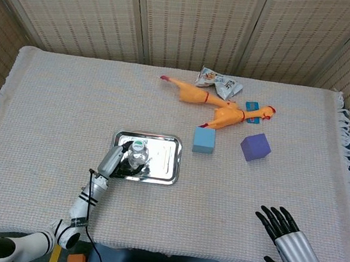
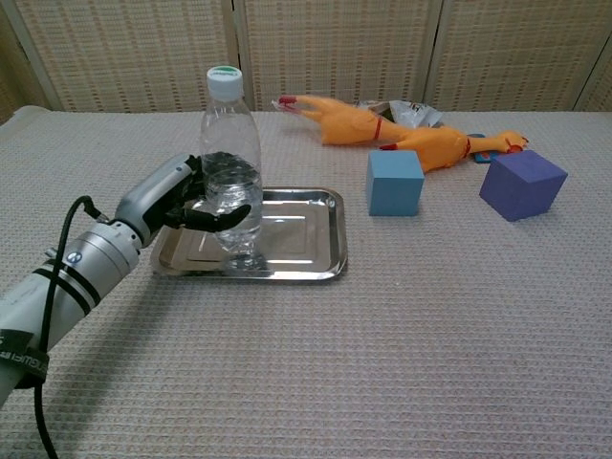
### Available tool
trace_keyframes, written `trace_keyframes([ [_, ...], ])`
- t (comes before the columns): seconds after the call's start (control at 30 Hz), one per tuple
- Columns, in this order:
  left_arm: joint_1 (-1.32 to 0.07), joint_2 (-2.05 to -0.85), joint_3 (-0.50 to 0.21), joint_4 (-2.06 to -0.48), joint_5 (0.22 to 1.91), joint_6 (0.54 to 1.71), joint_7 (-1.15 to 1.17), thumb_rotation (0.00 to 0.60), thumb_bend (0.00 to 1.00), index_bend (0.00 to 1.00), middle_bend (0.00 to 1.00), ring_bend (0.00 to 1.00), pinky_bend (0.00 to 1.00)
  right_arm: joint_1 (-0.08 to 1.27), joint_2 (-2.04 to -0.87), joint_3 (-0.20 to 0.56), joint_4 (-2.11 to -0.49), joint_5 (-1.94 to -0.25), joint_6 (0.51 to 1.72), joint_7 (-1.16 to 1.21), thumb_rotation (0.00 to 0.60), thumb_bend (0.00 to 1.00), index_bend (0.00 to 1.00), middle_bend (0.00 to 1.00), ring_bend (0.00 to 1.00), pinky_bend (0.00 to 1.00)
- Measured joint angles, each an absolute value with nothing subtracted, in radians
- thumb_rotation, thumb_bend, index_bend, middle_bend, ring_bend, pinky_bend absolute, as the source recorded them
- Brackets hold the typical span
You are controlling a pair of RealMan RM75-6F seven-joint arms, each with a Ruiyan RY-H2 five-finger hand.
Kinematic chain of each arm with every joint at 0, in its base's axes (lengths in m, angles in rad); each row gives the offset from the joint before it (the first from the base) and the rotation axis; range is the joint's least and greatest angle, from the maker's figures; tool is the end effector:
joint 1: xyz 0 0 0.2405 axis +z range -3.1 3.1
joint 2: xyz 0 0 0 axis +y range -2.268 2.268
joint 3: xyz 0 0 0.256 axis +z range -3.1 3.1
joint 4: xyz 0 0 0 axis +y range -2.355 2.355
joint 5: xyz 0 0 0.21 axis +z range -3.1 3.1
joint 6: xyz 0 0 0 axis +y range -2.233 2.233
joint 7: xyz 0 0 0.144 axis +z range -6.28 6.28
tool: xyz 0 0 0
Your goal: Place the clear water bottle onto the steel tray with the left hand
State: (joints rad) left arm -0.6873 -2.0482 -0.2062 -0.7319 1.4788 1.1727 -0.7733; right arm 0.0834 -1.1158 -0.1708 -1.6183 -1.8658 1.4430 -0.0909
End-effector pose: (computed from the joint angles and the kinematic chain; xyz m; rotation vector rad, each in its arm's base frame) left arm -0.1641 0.3468 -0.0942 -1.4251 -1.5253 -1.6475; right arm -0.2821 -0.1201 0.1090 1.8701 -0.8694 0.8687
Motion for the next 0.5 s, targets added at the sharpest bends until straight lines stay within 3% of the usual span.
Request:
trace_keyframes([
  [0.2, -0.692, -2.056, -0.203, -0.703, 1.458, 1.136, -0.762, 0.600, 0.53, 0.40, 0.39, 0.16, 0.25, 0.080, -1.107, -0.179, -1.611, -1.887, 1.468, -0.068, 0.600, 0.00, 0.00, 0.00, 0.00, 0.00],
  [0.27, -0.692, -2.052, -0.198, -0.701, 1.453, 1.117, -0.760, 0.600, 0.51, 0.31, 0.30, 0.09, 0.16, 0.079, -1.106, -0.181, -1.610, -1.891, 1.472, -0.066, 0.600, 0.00, 0.00, 0.00, 0.00, 0.00],
  [0.37, -0.693, -2.042, -0.192, -0.708, 1.445, 1.093, -0.746, 0.600, 0.46, 0.08, 0.12, 0.00, 0.08, 0.076, -1.106, -0.183, -1.608, -1.897, 1.479, -0.064, 0.600, 0.00, 0.00, 0.00, 0.00, 0.00],
  [0.43, -0.692, -2.033, -0.192, -0.724, 1.439, 1.087, -0.741, 0.600, 0.43, 0.00, 0.03, 0.00, 0.03, 0.075, -1.106, -0.183, -1.606, -1.899, 1.482, -0.063, 0.600, 0.00, 0.00, 0.00, 0.00, 0.00],
  [0.5, -0.692, -2.022, -0.191, -0.742, 1.435, 1.077, -0.739, 0.600, 0.40, 0.00, 0.00, 0.00, 0.00, 0.074, -1.107, -0.183, -1.605, -1.899, 1.483, -0.064, 0.600, 0.00, 0.00, 0.00, 0.00, 0.00],
])
